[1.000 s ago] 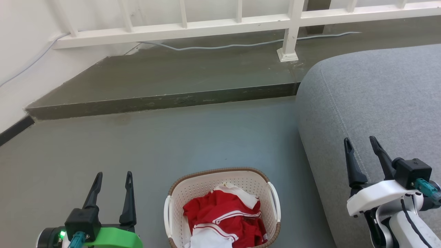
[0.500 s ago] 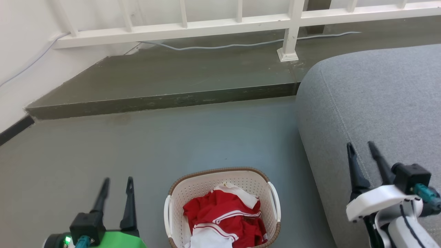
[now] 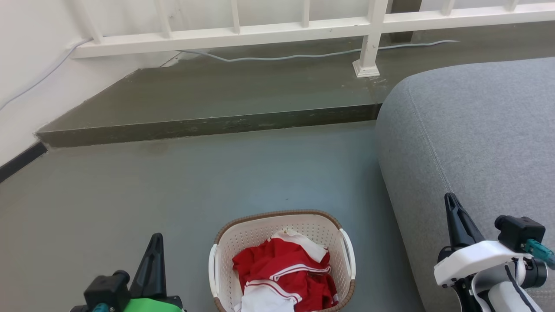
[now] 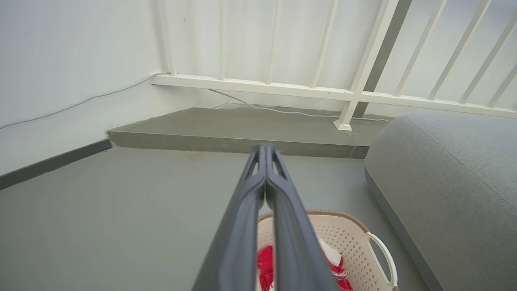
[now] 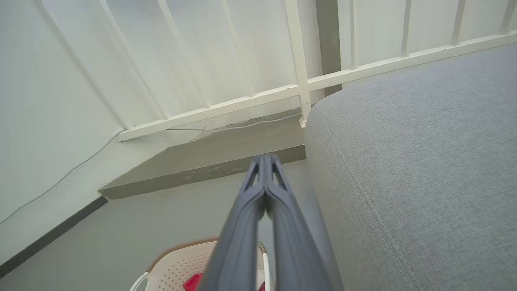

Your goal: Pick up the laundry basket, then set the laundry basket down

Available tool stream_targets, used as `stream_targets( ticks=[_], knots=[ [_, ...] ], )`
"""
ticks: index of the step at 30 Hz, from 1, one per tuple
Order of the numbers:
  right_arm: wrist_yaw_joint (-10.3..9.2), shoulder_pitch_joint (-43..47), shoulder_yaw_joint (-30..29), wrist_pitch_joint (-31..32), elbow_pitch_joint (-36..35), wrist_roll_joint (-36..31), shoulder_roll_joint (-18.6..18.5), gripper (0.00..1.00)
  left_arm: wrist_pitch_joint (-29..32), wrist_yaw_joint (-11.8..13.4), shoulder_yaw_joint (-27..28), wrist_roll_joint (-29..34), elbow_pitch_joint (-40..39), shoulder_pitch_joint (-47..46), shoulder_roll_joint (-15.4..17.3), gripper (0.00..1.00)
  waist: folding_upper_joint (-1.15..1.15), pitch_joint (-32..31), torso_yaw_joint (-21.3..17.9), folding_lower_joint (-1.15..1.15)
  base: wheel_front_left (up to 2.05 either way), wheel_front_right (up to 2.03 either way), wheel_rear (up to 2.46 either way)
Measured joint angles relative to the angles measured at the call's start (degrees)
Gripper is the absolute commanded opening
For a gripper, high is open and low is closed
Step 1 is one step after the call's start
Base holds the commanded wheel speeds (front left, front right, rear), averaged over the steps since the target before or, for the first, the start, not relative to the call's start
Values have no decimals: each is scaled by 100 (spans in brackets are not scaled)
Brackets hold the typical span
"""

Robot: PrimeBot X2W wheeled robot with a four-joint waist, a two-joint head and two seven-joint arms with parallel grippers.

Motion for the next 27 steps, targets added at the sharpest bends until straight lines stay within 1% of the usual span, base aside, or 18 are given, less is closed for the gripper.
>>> stream_targets(
  ticks=[9,17,18,21,27],
  knots=[
    [112,-2,-210,201,-3,745,127,0,115,-55,201,-928,-20,-3,-40,0,0,9,45,0,0,0,0],
    [176,-7,-386,366,2,1295,183,0,234,-145,342,-1543,90,-14,-79,0,0,14,84,0,0,0,0],
    [216,-7,-409,394,4,1372,190,0,238,-148,348,-1650,98,-18,-79,0,0,15,89,0,0,0,0],
    [227,-23,-486,449,11,1566,201,0,313,-167,383,-1870,123,-36,-75,0,0,17,104,0,0,0,0],
    [327,-40,-603,566,44,2002,272,0,415,-256,487,-2387,191,-96,-57,0,0,20,134,0,0,0,0]
  ],
)
